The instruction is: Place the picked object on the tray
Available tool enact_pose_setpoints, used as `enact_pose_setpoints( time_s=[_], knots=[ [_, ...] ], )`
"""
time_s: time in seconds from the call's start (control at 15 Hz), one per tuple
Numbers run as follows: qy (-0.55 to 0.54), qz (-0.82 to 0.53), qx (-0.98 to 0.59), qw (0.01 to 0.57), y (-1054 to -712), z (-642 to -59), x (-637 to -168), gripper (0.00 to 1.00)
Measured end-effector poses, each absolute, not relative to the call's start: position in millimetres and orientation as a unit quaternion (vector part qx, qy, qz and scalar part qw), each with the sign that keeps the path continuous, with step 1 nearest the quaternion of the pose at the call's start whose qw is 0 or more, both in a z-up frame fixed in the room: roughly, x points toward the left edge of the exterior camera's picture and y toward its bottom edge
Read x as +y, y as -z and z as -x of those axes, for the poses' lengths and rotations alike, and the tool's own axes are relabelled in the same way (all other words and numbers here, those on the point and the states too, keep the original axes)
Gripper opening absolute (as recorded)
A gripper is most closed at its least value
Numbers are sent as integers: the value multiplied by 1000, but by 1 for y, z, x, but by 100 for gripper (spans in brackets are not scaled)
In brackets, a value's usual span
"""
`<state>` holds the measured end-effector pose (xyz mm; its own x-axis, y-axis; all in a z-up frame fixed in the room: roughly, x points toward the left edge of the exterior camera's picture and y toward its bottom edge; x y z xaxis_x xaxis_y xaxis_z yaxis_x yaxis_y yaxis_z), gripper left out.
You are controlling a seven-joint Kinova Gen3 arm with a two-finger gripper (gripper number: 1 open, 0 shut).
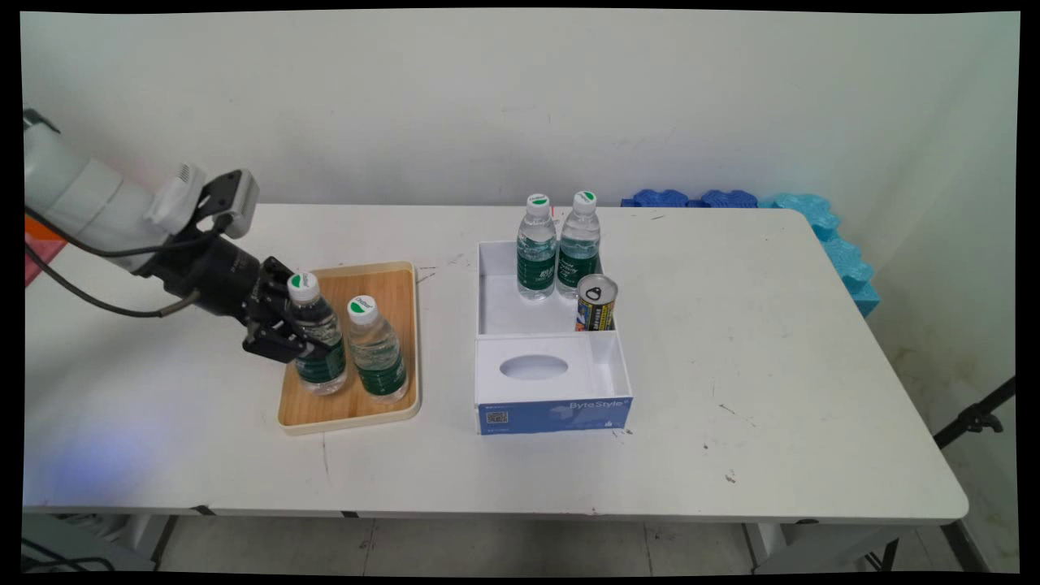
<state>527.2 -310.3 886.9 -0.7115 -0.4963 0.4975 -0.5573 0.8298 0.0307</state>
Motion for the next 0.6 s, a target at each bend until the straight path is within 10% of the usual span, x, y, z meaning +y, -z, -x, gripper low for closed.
enact_pose_setpoints(
  time_s=[0.53, 0.6],
  knots=[
    [-68, -294, -920, 249, -869, -526, -311, 0],
    [-68, -295, -920, 249, -867, -526, -311, 100]
  ],
)
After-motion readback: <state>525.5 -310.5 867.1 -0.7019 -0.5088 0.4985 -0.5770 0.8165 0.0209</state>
